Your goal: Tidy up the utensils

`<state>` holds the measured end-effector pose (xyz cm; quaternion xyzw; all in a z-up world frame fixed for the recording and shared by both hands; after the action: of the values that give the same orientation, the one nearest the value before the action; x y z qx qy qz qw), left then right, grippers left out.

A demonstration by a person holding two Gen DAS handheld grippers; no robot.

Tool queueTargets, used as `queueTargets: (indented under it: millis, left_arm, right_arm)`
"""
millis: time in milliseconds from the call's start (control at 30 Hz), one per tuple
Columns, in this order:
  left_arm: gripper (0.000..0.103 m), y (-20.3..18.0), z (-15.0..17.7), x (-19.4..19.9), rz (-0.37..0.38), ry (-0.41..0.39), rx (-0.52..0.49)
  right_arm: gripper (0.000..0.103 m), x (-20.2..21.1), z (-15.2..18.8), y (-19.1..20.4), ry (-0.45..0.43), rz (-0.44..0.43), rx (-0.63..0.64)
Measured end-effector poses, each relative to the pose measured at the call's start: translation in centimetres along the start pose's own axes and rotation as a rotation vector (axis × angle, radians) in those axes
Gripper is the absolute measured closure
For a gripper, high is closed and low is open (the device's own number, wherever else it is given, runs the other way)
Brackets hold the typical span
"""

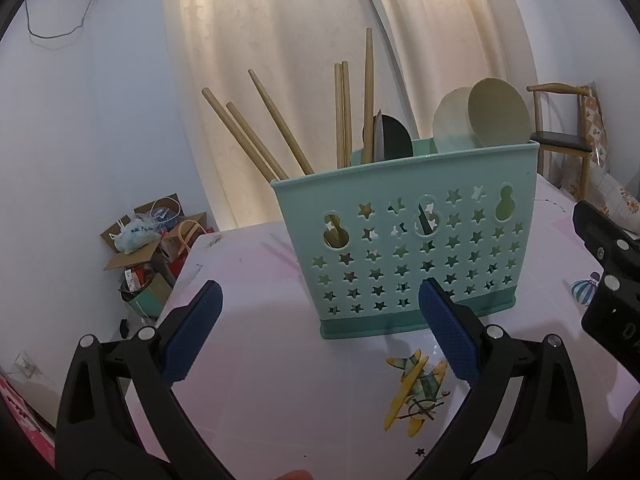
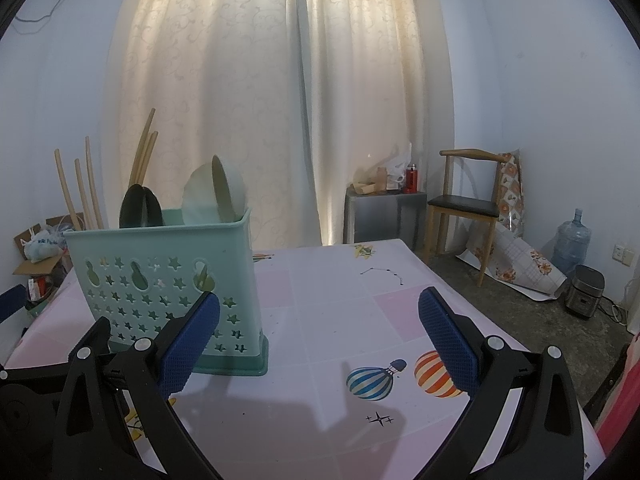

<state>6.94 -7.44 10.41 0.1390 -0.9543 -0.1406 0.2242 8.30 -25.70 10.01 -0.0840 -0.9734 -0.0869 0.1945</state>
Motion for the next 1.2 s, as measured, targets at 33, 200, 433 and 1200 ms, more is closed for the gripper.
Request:
queueTargets:
  millis: [33, 200, 433, 1200]
  left_arm:
    - [0.008, 0.04, 0.03, -0.01, 0.002, 0.002, 0.002]
    - [0.008, -0.24, 0.02, 0.05, 0.014, 0.007, -0.001]
    - [0.008, -0.23, -0.07, -0.26, 0.023, 0.01, -0.005]
    - [0.008, -0.04, 0.17, -0.7, 0.07, 0.023, 0.013]
  right_arm:
    - [0.006, 0.03, 0.03, 0.01, 0.0, 0.0, 0.0]
    - [0.006, 0.03, 0.02, 0.02, 0.0, 0.0, 0.0]
    - [0.006, 0.05, 0.03, 0.0, 0.0, 0.0, 0.0]
    - [0.006, 0.13, 0.01, 0.04, 0.001, 0.0, 0.0]
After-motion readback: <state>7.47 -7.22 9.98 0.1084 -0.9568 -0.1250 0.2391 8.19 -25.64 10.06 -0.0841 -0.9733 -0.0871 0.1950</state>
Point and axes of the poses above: each gripper's, at about its wrist camera, not at the fingertips, and x roughly against the way its jaws point, y to its left, z to its underside, the point moved 7 cm from there along -x, roughly the way its jaws point, and after that the axes turned 5 degrees about -x, right-handed, at the moved point
